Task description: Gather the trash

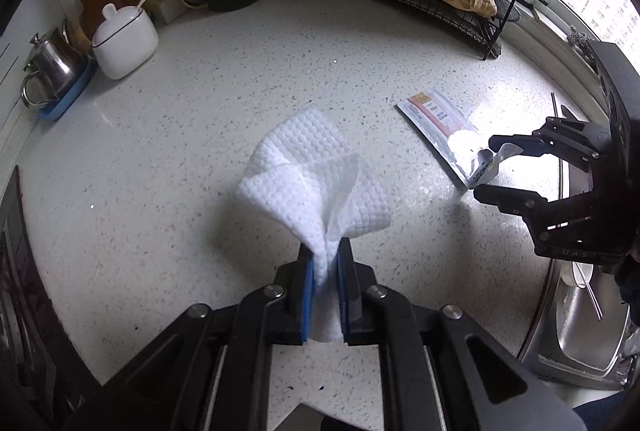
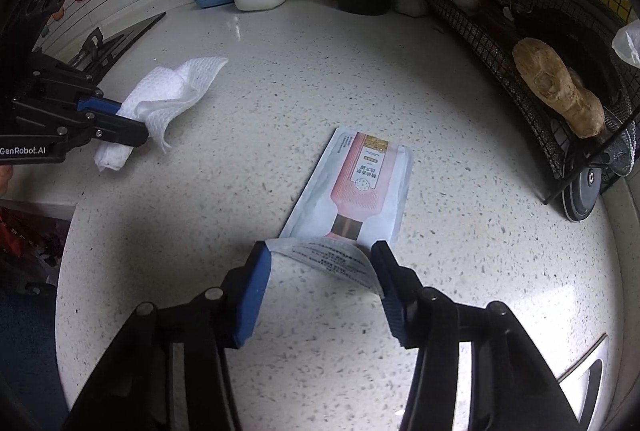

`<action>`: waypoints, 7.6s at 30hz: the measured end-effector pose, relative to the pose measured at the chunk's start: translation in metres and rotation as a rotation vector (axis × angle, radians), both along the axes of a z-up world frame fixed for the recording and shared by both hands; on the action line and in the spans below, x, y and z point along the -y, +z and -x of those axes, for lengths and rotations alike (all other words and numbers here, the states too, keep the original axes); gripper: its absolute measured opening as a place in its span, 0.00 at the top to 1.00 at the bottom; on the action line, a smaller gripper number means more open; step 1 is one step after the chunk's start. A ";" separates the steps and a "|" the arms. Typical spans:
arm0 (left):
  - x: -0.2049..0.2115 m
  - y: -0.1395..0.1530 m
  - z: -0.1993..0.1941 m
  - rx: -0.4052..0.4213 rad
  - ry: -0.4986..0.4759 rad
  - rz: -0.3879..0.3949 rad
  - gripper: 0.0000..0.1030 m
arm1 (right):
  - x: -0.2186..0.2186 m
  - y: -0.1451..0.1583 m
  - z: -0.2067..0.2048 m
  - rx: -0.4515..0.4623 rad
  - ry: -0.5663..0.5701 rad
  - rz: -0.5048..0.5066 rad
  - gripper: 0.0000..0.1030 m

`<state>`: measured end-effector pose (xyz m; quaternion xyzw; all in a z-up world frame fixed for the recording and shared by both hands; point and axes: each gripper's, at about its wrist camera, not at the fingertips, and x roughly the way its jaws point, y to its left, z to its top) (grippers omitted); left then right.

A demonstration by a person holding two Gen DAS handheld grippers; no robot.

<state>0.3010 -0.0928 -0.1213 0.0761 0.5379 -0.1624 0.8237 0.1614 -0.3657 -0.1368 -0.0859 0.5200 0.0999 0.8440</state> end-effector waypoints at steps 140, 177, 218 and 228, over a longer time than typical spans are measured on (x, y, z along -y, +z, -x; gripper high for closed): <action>-0.161 -0.705 0.360 -0.265 -0.044 -0.155 0.00 | -0.242 -0.666 0.296 -0.383 0.103 -0.071 0.23; -0.150 -0.709 0.376 -0.204 -0.067 -0.279 0.00 | -0.231 -0.704 0.284 -0.276 0.178 -0.143 1.00; -0.142 -0.514 0.246 0.140 0.132 -0.100 0.00 | -0.181 -0.485 0.167 0.196 -0.095 -0.042 1.00; -0.157 -0.521 0.244 0.132 0.198 -0.042 0.00 | -0.179 -0.519 0.152 0.146 -0.114 -0.027 0.49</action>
